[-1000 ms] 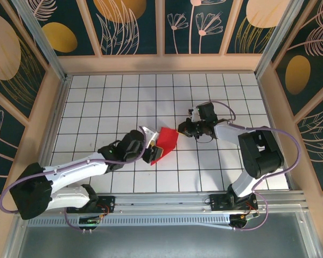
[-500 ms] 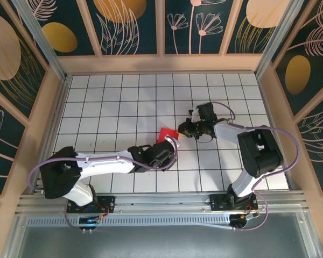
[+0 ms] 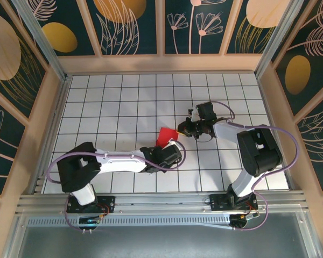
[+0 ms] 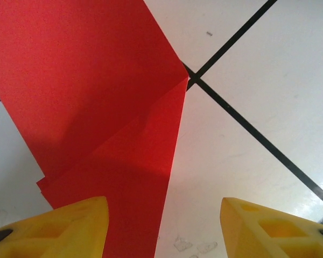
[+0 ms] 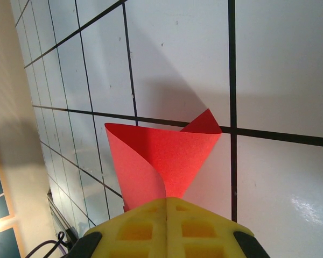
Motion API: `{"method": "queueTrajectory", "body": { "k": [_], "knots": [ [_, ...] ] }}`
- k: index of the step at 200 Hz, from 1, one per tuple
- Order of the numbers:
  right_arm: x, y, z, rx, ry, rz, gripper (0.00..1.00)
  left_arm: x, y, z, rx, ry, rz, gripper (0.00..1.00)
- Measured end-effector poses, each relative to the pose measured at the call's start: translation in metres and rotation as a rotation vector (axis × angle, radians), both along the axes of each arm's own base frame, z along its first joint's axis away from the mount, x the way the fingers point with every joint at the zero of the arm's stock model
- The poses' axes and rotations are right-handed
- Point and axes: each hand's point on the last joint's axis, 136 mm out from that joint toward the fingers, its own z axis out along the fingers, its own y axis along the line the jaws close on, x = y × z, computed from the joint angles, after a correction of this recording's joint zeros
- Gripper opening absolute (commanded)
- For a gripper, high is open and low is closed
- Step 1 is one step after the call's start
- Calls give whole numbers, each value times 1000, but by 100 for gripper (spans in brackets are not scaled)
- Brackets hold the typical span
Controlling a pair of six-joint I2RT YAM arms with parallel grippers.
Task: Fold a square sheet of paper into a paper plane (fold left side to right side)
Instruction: Fold the wing for the fifth time at the center of the table.
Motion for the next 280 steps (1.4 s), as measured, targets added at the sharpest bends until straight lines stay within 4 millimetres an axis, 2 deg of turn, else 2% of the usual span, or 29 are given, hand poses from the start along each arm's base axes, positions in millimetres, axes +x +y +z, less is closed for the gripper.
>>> {"method": "queueTrajectory", "body": {
  "k": [77, 126, 222, 256, 280],
  "knots": [
    [0, 0, -4, -5, 11, 0, 0, 11, 10, -8, 77, -56, 38, 54],
    [0, 0, -4, -5, 10, 0, 0, 16, 17, -7, 112, -92, 57, 35],
    [4, -4, -7, -30, 2, -22, 0, 14, 21, -12, 115, -85, 59, 8],
    [7, -20, -1, -69, -23, -74, 23, 14, 18, -10, 81, -87, 68, 0],
    [20, -53, 28, -113, -130, -169, 35, 10, 16, -5, 36, -60, 61, 0]
  ]
}}
